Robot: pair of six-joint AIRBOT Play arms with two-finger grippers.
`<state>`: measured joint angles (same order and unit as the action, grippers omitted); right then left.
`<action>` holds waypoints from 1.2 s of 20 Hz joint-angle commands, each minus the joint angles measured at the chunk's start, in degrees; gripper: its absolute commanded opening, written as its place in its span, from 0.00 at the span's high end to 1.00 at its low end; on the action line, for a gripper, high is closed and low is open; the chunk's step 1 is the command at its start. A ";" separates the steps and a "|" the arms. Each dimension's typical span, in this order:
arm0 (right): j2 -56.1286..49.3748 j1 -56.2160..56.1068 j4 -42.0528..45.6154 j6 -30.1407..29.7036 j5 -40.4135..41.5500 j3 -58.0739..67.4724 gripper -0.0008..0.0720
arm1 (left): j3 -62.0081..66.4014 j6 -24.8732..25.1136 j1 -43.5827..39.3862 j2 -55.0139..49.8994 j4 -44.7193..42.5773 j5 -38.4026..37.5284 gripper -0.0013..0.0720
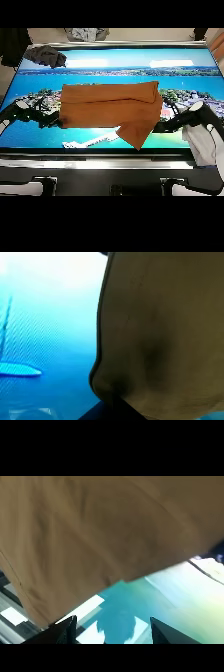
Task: Fold the shirts.
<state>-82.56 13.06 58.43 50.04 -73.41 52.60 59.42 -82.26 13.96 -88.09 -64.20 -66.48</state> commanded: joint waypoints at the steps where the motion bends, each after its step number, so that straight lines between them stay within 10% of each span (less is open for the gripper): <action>1: 0.76 -2.36 -4.46 -0.87 10.05 -5.18 0.23 | 0.07 0.02 -0.02 0.09 0.20 -0.13 0.95; 5: -1.25 -3.54 -7.91 0.00 12.46 -5.31 0.36 | 0.07 0.04 -0.02 0.09 0.17 -0.09 0.95; 9: -2.19 -4.33 -8.35 -0.96 11.58 -5.40 0.93 | 0.09 0.28 0.02 0.09 0.15 0.11 0.95; 18: 5.68 -4.26 -6.93 -4.96 9.03 11.06 0.94 | 15.15 3.91 0.24 4.83 0.63 -1.97 0.96; 24: -10.62 -4.44 -7.19 -0.70 14.86 34.64 0.94 | 30.93 0.61 0.24 -5.70 2.54 -0.98 0.96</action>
<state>-85.62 8.78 51.33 47.22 -60.42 76.23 82.94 -80.05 14.17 -88.79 -63.07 -67.64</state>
